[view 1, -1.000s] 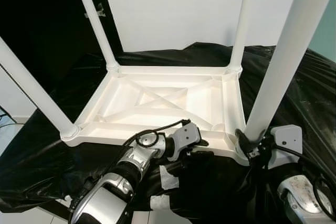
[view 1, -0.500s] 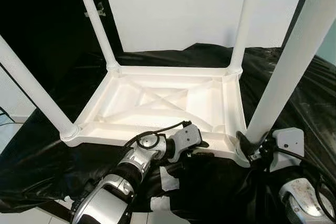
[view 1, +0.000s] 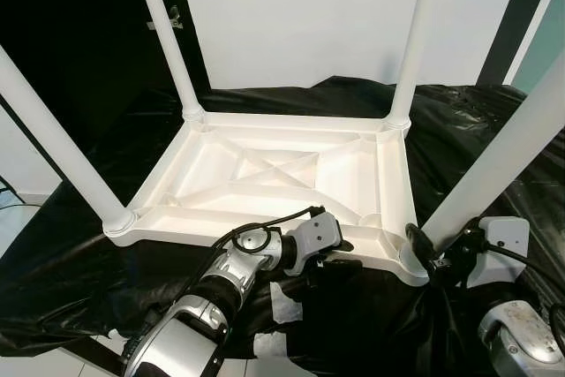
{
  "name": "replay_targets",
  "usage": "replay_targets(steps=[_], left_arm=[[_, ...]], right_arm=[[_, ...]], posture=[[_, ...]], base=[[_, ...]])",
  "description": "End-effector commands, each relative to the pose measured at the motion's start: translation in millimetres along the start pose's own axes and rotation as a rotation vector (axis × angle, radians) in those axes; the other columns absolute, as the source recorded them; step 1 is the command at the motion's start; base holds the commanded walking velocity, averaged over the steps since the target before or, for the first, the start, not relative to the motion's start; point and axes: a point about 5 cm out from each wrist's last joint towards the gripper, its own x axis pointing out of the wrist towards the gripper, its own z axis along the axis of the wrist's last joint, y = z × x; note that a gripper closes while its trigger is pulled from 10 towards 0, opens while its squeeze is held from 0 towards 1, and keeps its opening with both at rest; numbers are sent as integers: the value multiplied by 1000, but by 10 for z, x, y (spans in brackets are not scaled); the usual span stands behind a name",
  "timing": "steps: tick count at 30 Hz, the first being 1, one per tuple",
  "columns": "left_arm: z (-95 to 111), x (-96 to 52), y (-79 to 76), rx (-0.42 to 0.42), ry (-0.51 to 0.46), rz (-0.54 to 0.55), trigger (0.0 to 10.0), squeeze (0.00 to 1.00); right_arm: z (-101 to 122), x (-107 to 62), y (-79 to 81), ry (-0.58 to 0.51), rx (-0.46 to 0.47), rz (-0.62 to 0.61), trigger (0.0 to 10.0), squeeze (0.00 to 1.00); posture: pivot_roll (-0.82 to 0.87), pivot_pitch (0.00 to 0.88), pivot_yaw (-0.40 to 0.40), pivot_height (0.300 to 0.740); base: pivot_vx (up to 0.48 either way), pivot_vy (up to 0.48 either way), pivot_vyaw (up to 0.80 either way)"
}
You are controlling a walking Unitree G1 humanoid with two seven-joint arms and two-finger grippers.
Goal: Building children table
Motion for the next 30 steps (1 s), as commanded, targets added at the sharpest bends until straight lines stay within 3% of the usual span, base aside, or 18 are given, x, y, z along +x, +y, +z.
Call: replay_targets(steps=[1,7,10,20,22,30], left_arm=[[-287,-18,-22,-84,112,216,10000,0],[-288,-21,-21,-80,112,218,10000,0],[-288,-22,-20,-81,112,220,10000,0],[-292,-9,-35,-86,107,222,10000,0],[-290,2,-41,-89,105,221,10000,0],[-271,25,-40,-84,102,217,10000,0]], right_arm=[[-384,-30,-32,247,102,-13,10000,0],[-397,-19,-1,294,175,22,10000,0],[-422,-20,3,368,217,52,10000,0],[-434,-94,-56,472,160,134,10000,0],[-432,-112,-94,501,87,169,10000,0],[-388,-108,-75,515,-31,275,10000,0]], posture=[[-186,0,60,740],[-181,0,58,740],[-180,0,53,740],[-186,0,44,740],[-188,0,45,740],[-190,0,50,740]], base=[[0,0,0],[0,0,0],[0,0,0],[0,0,0],[0,0,0],[0,0,0]])
